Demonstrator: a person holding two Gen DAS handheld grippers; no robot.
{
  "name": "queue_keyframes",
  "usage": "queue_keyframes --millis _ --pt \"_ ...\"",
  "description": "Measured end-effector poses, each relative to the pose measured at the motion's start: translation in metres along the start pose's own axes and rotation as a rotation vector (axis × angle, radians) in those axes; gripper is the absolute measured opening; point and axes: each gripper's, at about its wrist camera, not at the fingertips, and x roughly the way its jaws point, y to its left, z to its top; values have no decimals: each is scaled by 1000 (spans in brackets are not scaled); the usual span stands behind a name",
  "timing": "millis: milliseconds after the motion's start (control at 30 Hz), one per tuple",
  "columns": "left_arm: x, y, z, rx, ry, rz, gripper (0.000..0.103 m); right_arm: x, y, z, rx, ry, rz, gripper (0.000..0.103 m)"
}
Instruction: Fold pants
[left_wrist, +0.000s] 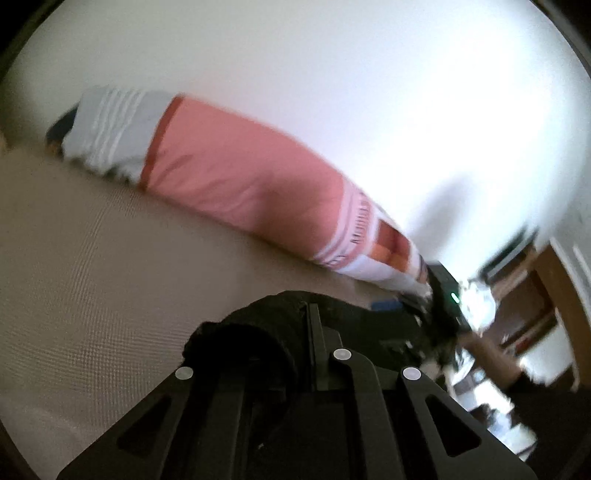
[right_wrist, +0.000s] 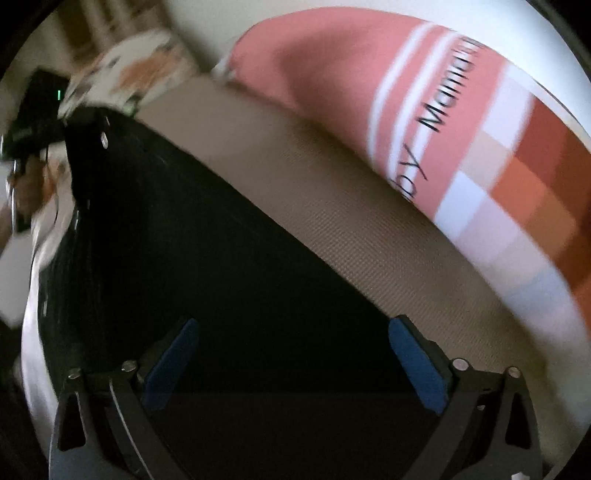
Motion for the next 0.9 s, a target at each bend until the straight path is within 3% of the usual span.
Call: queue_keyframes --millis 67,233,300,400,467,600,700,900 --pt "-12 -15 -5 51 -10 -8 8 0 -4 5 -75 61 35 97" --pt "-19 -46 -11 105 -22 -6 8 3 -27 8 -188 206 73 78" --pt "-24 -48 -13 96 -30 -7 8 7 -39 2 -211 260 53 65" --pt "-30 -49 -16 82 -36 8 8 9 -60 -8 -196 297 57 53" --pt "-32 -50 -17 80 -37 13 8 7 -74 -15 -173 296 56 48" --pt "-32 -56 -19 89 -23 33 8 1 -85 -27 -146 283 37 14" --pt "-31 -56 -19 93 -26 50 8 -18 -80 -33 -145 218 -32 10" --pt "-35 -50 -20 91 -11 90 8 -81 -47 -58 -44 4 -255 9"
